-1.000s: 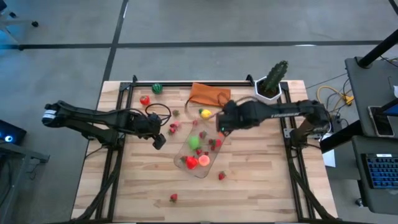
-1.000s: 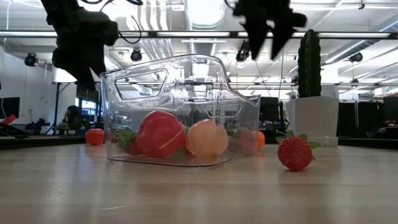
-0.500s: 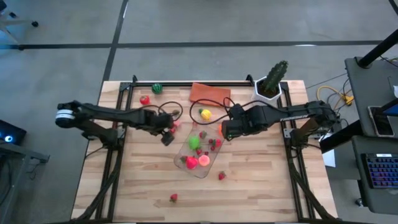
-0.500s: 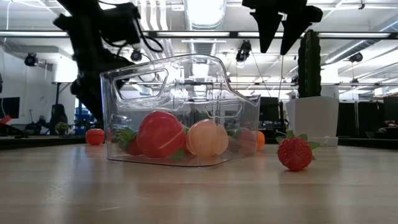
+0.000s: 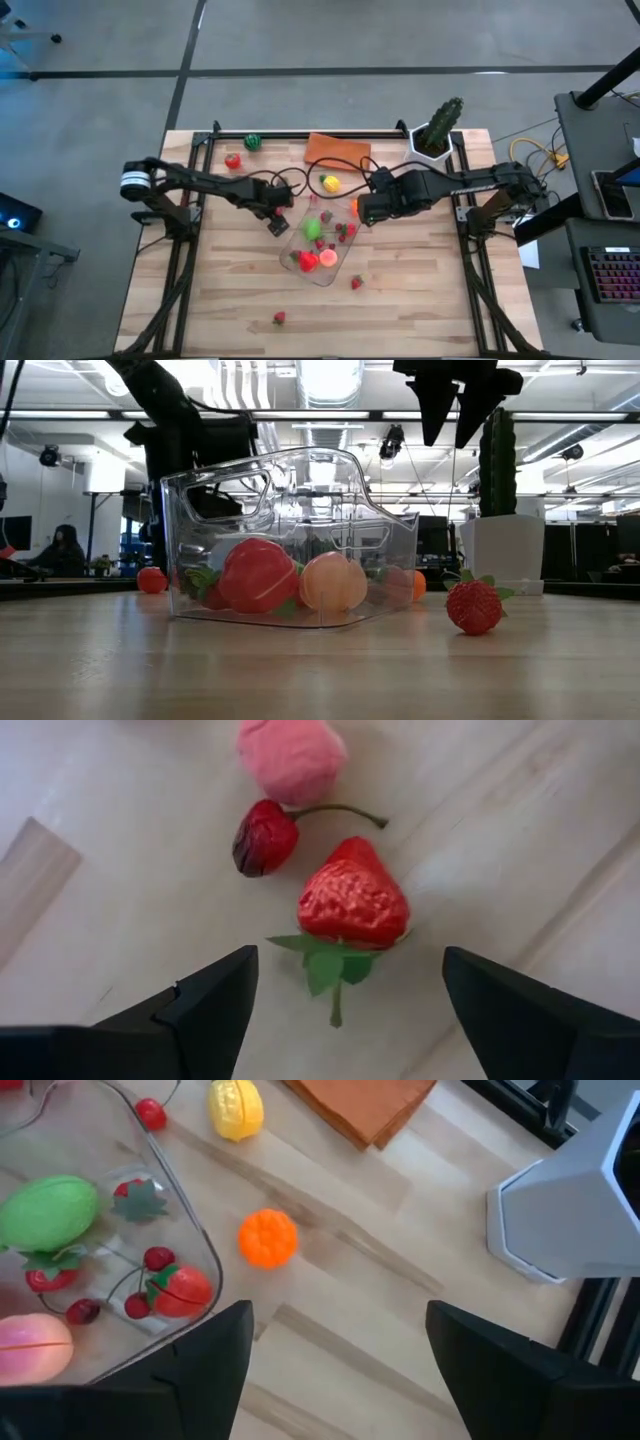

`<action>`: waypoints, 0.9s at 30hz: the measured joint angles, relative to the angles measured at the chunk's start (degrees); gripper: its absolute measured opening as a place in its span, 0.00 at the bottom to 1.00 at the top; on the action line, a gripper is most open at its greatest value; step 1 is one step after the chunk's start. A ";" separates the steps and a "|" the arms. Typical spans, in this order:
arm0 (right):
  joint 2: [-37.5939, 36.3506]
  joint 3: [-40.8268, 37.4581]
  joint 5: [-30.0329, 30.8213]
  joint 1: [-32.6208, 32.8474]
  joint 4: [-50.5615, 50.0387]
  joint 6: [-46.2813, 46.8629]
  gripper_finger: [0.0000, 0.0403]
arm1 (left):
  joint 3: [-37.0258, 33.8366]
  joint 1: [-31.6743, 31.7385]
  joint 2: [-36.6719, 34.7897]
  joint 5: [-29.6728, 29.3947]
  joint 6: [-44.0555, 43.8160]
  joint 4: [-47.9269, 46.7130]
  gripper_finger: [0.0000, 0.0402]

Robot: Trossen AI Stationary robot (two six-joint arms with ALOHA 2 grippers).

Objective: Pick and placing Produce into tupperware
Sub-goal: Put the strawberry into the transparent bin

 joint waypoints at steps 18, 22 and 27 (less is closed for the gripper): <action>0.00 -0.05 -0.02 0.00 -0.06 0.63 0.70 | 0.18 2.48 1.93 0.15 2.51 5.54 0.41; 0.00 -0.09 -0.02 0.00 -0.09 1.03 0.69 | 0.23 2.58 2.13 0.27 3.30 5.67 0.32; 0.00 -0.09 0.00 0.00 -0.09 0.94 0.69 | 0.66 2.58 0.28 1.29 3.79 4.46 0.29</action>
